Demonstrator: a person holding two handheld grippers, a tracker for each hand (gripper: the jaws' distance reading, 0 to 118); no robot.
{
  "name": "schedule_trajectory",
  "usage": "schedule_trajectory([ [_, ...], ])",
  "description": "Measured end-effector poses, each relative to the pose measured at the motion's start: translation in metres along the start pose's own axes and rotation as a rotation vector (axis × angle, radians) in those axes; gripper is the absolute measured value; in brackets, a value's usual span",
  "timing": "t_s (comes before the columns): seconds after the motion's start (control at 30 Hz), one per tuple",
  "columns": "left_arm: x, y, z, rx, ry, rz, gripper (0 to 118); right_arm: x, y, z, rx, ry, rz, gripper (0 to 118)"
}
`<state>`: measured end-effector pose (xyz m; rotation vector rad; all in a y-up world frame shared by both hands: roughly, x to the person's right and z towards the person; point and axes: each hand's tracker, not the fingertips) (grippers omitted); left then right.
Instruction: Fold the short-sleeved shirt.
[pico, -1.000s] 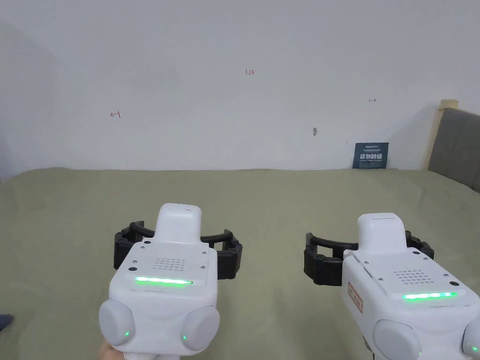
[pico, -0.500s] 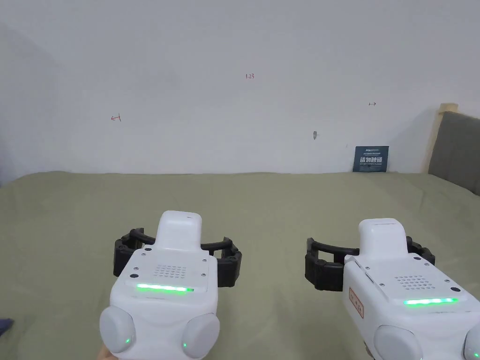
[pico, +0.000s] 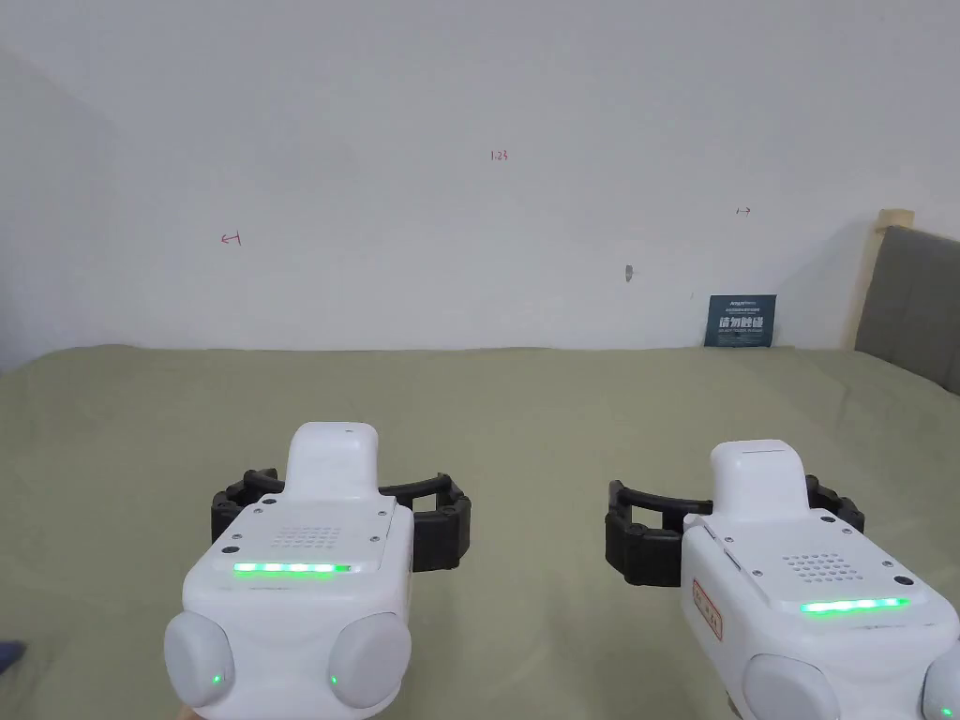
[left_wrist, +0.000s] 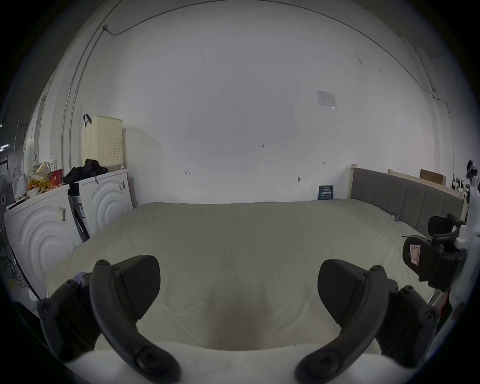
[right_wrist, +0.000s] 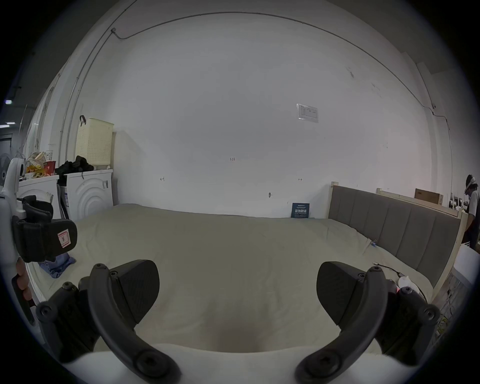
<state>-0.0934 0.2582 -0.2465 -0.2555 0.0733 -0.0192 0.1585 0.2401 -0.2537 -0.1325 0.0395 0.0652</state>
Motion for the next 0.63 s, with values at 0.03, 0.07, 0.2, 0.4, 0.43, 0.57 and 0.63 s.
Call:
schedule_trajectory([
  [0.03,0.000,0.001,0.001,-0.003,-0.003,0.004,118,0.000,0.000,0.000,-0.001,0.000,0.001,118],
  [0.07,0.000,0.001,0.002,-0.004,-0.006,0.011,118,0.000,-0.001,0.000,-0.003,0.001,-0.001,118],
  [0.2,0.000,0.003,0.004,-0.008,-0.016,0.015,118,-0.001,-0.001,0.000,-0.007,0.004,-0.004,118],
  [0.4,-0.003,0.007,0.003,0.043,0.050,0.037,118,-0.003,0.000,0.000,-0.007,0.018,-0.005,118],
  [0.43,-0.004,0.008,0.002,0.057,0.028,0.027,118,-0.003,0.001,0.001,-0.007,0.020,-0.009,118],
  [0.57,-0.003,0.011,0.000,0.036,0.003,-0.017,118,-0.004,0.002,0.002,-0.006,0.028,-0.011,118],
  [0.63,-0.003,0.011,0.001,0.071,0.023,-0.004,118,-0.004,0.002,0.002,-0.008,0.033,-0.007,118],
])
